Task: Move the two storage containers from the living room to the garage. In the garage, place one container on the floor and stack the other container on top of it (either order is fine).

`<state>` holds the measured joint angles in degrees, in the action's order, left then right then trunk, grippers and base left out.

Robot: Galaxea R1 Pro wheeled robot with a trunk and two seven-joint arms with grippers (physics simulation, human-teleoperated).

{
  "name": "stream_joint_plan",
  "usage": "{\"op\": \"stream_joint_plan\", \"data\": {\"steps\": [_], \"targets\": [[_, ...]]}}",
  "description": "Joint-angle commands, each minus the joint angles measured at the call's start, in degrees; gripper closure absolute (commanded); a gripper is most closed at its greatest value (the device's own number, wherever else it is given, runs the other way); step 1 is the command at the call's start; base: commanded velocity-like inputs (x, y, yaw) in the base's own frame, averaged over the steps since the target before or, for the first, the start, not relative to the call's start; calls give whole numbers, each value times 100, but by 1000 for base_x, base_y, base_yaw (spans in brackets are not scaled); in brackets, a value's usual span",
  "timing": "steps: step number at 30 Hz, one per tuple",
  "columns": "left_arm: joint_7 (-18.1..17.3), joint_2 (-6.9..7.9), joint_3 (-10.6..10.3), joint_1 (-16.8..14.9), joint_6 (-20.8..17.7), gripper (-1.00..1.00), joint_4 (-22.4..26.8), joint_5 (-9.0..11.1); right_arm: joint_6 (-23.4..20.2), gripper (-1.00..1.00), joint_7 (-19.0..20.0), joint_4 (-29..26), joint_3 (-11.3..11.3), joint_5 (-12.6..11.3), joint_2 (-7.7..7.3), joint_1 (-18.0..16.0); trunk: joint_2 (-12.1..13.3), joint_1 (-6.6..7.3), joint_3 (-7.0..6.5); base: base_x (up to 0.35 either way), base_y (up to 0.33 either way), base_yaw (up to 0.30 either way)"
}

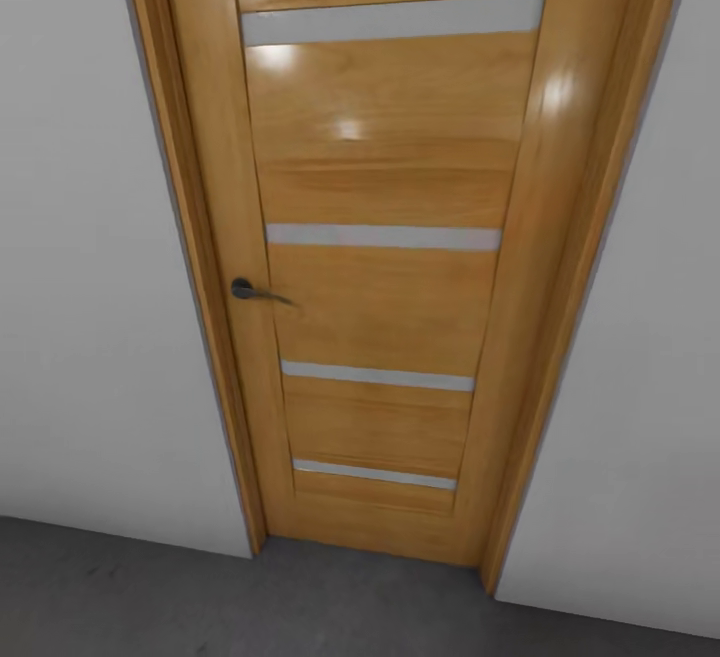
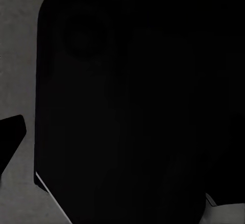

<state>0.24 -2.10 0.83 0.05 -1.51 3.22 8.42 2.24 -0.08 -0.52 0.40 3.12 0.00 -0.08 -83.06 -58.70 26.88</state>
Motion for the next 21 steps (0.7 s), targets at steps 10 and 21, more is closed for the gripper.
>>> {"op": "stream_joint_plan", "data": {"steps": [10,21], "targets": [[2,1,5,2,-16,-100,11,46,13,-100,-1,-2,-5,31,24,-1,-2,-3,5,219,0,-106],[10,-8,17,0,-16,-100,5,54,13,-100,-1,-1,-12,22,9,-1,-2,-3,5,15,60,-53]]}}
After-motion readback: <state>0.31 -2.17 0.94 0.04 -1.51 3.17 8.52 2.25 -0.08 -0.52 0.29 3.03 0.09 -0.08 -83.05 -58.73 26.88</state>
